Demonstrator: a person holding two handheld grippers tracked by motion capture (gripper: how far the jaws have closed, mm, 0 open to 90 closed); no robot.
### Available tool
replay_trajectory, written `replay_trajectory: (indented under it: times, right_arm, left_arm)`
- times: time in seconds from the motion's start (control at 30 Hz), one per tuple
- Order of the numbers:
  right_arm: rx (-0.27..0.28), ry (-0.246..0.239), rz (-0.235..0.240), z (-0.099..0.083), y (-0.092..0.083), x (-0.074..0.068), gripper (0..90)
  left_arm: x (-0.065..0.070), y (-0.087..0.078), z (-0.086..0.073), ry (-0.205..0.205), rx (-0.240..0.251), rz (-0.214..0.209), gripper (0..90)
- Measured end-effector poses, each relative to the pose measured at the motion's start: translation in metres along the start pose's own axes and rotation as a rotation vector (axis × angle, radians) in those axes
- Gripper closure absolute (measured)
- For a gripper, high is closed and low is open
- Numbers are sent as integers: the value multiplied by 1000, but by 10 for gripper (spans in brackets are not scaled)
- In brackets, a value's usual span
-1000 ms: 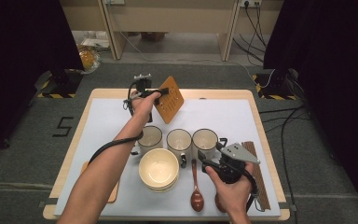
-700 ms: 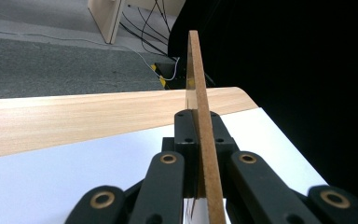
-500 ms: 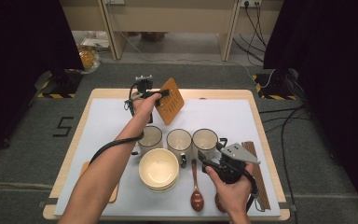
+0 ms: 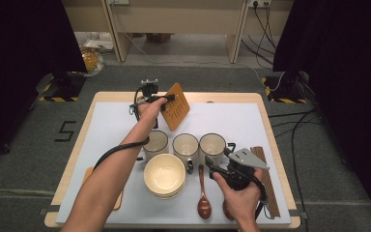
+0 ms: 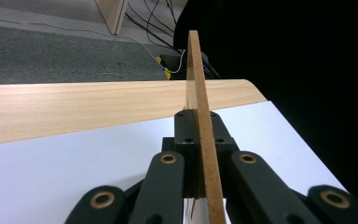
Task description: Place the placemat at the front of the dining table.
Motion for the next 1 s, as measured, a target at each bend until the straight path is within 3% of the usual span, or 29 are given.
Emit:
replay_trajectory:
  times: [1.0]
  right_arm:
    - [1, 2, -1, 0, 0, 1, 295]
  left_arm:
    - [-5, 7, -6, -11, -43, 15, 860]
Point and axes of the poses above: each handheld gripper's, and its own axes: y roughly forward along the jaws, z roughly out of its top, x roughly to its right, the point moved 1 cm from there along y, roughly forward along the jaws, and after that the axes turned 10 degrees about y, right-handed, at the moved point
